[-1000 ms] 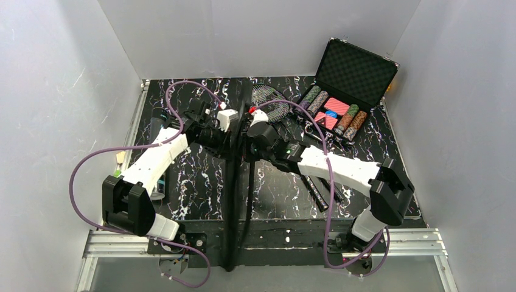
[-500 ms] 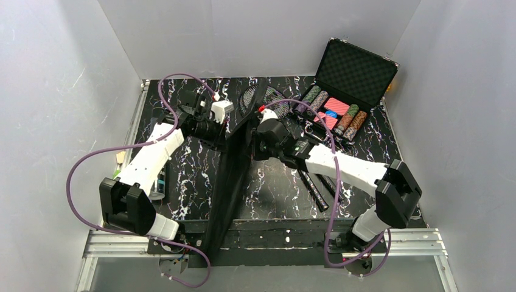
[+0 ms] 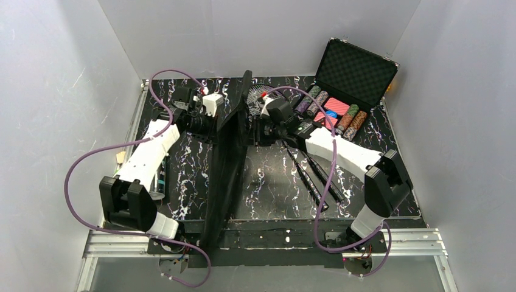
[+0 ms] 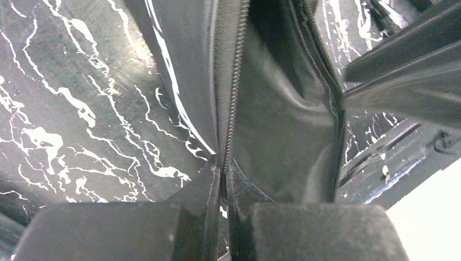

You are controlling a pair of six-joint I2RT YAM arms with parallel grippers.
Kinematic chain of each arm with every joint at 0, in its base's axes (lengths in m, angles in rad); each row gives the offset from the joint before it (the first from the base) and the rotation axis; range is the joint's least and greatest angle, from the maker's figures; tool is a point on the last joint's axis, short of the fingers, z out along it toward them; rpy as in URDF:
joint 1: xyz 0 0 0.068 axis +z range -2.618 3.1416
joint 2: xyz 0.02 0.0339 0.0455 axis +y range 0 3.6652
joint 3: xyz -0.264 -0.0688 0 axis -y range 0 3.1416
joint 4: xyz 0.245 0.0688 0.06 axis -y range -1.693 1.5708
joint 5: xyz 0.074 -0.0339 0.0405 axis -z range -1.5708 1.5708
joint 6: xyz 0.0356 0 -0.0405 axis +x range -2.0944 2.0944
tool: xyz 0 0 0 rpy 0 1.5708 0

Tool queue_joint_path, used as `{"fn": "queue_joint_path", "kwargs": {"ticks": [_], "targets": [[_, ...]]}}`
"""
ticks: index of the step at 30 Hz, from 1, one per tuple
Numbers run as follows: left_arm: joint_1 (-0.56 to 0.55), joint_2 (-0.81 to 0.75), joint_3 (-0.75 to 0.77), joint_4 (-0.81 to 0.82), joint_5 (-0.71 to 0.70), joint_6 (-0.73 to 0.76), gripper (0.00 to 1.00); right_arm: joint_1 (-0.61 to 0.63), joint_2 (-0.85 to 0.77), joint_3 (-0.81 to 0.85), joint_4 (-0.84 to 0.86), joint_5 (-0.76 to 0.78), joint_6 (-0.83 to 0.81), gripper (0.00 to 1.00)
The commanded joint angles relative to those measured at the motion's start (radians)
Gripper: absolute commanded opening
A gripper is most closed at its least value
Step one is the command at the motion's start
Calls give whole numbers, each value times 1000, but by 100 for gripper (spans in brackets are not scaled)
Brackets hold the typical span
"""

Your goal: Pack up the badminton gear

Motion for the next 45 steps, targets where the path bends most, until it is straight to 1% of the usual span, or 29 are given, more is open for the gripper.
{"fn": "queue_joint_path", "kwargs": {"ticks": [1, 2, 4, 6, 8, 10, 13, 15, 18, 23, 26, 34, 37, 42, 45], "targets": [[47, 46, 39, 46, -9, -26, 0, -112, -72, -37, -65, -81, -15, 38], [48, 59, 49, 46, -10, -31, 0, -141, -77, -39, -86, -85, -23, 41], [49, 81, 66, 46, -9, -35, 0, -193, -95, -41, -128, -73, -50, 52], [48, 103, 85, 38, -27, -47, 0, -246, -106, -29, -192, -46, -86, 58], [49, 126, 108, 19, -59, -59, 0, -303, -100, -2, -259, -3, -123, 60], [49, 136, 115, 11, -81, -67, 0, -342, -79, 27, -339, 84, -173, 61], [48, 139, 105, 22, -96, -75, 0, -370, -31, 39, -411, 206, -232, 60], [48, 146, 105, 24, -107, -75, 0, -378, -2, 29, -430, 247, -248, 59], [49, 151, 105, 29, -123, -70, 0, -384, 23, -11, -408, 275, -253, 59], [48, 156, 116, 22, -133, -66, 0, -383, 88, -40, -368, 284, -271, 56], [48, 158, 120, 22, -131, -66, 0, -383, 107, -53, -338, 253, -282, 56], [47, 166, 126, 16, -121, -62, 0, -385, 152, -51, -309, 270, -306, 58], [47, 167, 129, 14, -117, -62, 0, -384, 184, -37, -308, 268, -308, 57], [45, 165, 139, 5, -120, -52, 0, -384, 244, -16, -299, 256, -320, 51], [43, 167, 149, -3, -117, -42, 0, -382, 275, -5, -296, 262, -322, 40]]}}
